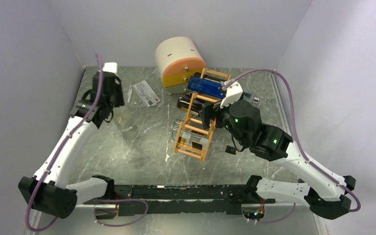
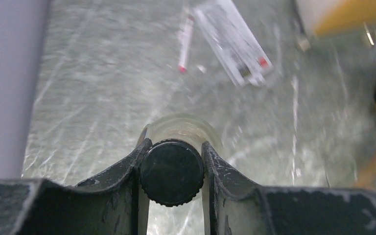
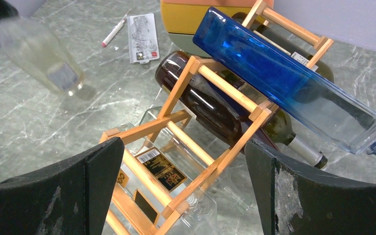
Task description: Take the wine bottle off the wine rack
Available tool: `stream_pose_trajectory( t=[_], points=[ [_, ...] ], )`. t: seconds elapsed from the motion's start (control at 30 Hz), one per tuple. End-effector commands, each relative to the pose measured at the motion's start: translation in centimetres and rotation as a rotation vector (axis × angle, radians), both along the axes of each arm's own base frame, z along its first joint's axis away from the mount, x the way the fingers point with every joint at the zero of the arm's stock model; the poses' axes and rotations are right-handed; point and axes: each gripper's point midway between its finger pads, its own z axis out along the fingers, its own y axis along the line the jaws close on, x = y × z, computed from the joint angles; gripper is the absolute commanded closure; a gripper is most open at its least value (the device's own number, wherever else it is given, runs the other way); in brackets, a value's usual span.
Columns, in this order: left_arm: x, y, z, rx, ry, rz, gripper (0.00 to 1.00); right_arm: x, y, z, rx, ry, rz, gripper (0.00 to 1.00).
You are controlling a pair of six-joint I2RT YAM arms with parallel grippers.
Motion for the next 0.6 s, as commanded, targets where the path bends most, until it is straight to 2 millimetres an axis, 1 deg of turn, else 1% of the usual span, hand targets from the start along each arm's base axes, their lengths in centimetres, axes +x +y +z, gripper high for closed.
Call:
stream_pose_trajectory(
  t=[0.0, 0.07, 0.17, 0.33, 0.4, 0.43, 0.57],
  points=[
    [5.4, 8.0, 9.3, -0.076, -0.337, 0.314, 0.93, 0.5, 0.2, 0.8, -0.01, -0.016, -0.005, 0.0],
    [6.6, 10.5, 9.9, -0.072, -0.365, 0.398, 0.93, 0.7, 0.9, 1.0, -0.005, -0.016, 0.007, 0.0],
    [8.7, 13.1, 10.5, -0.094, -0.405, 0.46, 0.93, 1.1, 1.8, 1.7, 0.0, -0.026, 0.025, 0.0],
    [11.2, 18.5, 10.4, -0.045, -0.428, 0.578, 0.93, 1.8, 3.2, 2.2, -0.037, -0.023, 0.049, 0.0],
    [12.2, 20.7, 9.7, -0.058, -0.423, 0.58, 0.93, 2.1, 3.6, 2.3, -0.051, -0.018, 0.052, 0.0],
    [12.8, 21.5, 9.1, -0.065, -0.416, 0.575, 0.93, 2.1, 3.8, 2.3, -0.056, -0.017, 0.053, 0.0],
    [14.2, 23.2, 7.1, -0.07, -0.372, 0.554, 0.93, 2.3, 4.4, 2.6, -0.044, -0.012, 0.06, 0.0]
  ],
)
